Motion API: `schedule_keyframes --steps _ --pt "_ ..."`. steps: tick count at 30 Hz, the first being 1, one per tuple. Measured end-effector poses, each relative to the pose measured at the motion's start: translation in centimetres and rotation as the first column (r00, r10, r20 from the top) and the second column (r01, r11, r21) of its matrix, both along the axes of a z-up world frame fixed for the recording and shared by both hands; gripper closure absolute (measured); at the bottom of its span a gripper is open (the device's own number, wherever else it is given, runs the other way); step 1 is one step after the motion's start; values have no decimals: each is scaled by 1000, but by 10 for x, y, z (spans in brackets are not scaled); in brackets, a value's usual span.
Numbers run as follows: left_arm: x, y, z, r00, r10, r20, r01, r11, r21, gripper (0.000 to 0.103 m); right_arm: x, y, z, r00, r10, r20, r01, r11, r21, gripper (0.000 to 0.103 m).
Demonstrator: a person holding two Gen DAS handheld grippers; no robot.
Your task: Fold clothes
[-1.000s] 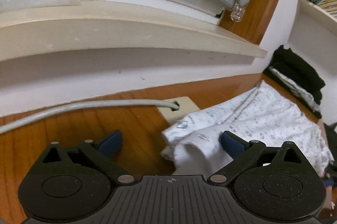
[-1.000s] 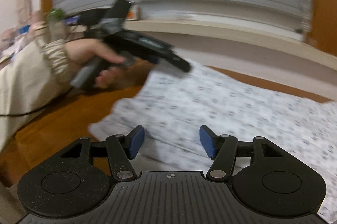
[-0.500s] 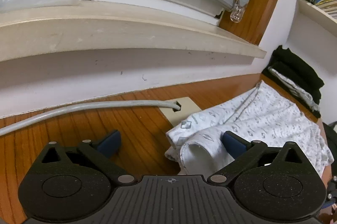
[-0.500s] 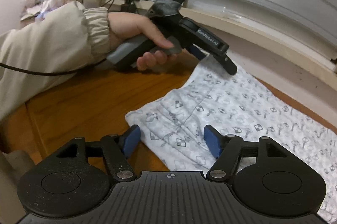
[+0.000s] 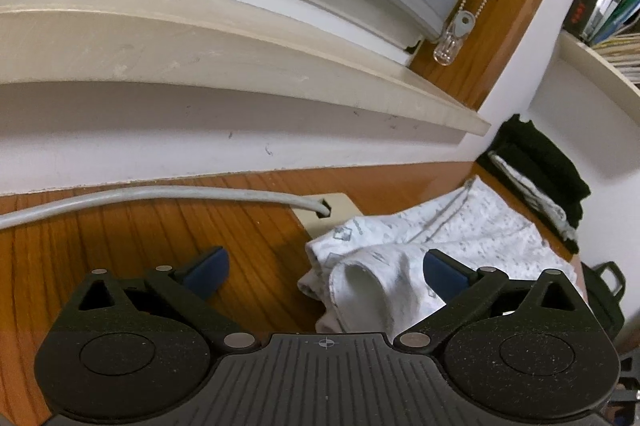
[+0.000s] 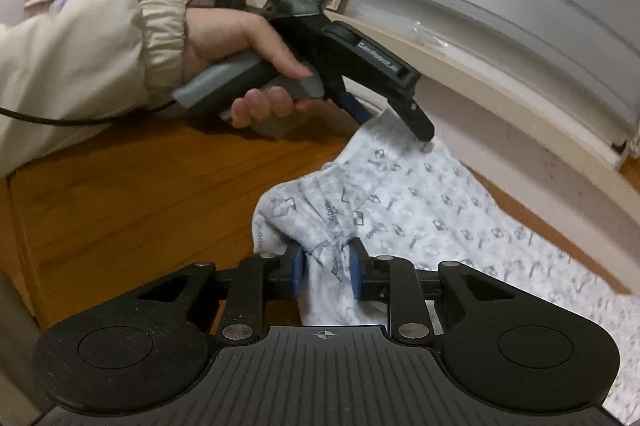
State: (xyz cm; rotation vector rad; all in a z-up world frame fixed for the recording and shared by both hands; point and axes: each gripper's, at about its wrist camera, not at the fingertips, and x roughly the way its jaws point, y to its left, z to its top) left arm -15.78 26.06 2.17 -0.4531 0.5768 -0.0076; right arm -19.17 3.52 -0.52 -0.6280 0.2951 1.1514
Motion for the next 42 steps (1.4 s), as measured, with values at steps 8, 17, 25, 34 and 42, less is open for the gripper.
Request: schedule_keyframes --steps 8,17,25,34,42 --pt "-7 -11 2 999 -38 -29 39 999 21 6 11 6 -6 997 22 77 -22 1000 3 57" --pt "-8 -37 -4 994 -97 -42 100 994 53 78 27 15 -11 997 27 71 -26 999 -21 83" --pt "15 -66 35 994 -101 34 98 993 67 87 42 -4 10 994 -19 106 9 995 95 87" --pt "62 -115 97 980 -134 145 120 987 105 88 98 -103 77 973 -185 138 139 948 287 87" --pt "215 -244 136 943 -300 148 272 945 180 74 171 -232 79 878 -477 40 426 816 391 87"
